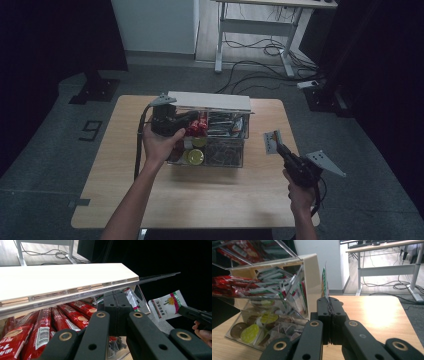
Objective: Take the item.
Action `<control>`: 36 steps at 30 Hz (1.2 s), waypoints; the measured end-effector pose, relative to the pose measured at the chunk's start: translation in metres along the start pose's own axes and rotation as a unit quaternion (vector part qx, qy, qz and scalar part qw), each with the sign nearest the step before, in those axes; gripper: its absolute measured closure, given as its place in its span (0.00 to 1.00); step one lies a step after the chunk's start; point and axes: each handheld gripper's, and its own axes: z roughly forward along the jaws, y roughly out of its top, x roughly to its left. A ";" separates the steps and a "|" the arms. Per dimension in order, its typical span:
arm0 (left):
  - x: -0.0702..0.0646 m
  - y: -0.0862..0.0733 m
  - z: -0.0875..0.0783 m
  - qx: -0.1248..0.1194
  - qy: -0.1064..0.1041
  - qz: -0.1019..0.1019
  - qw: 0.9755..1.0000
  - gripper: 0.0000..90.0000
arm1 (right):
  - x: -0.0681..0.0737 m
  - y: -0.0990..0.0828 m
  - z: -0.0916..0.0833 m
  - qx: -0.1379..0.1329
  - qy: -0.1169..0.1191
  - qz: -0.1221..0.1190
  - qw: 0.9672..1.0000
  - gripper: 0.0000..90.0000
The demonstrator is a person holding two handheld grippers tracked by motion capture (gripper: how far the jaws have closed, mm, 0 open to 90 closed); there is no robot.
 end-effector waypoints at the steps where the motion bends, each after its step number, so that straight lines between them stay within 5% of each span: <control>1: 0.000 0.000 0.000 0.000 0.000 0.000 1.000 1.00 | -0.001 -0.002 0.000 0.001 0.000 0.000 1.000 0.98; 36: -0.002 0.000 0.000 0.000 0.003 0.002 1.000 1.00 | -0.023 -0.048 0.015 0.054 -0.029 0.025 0.998 0.98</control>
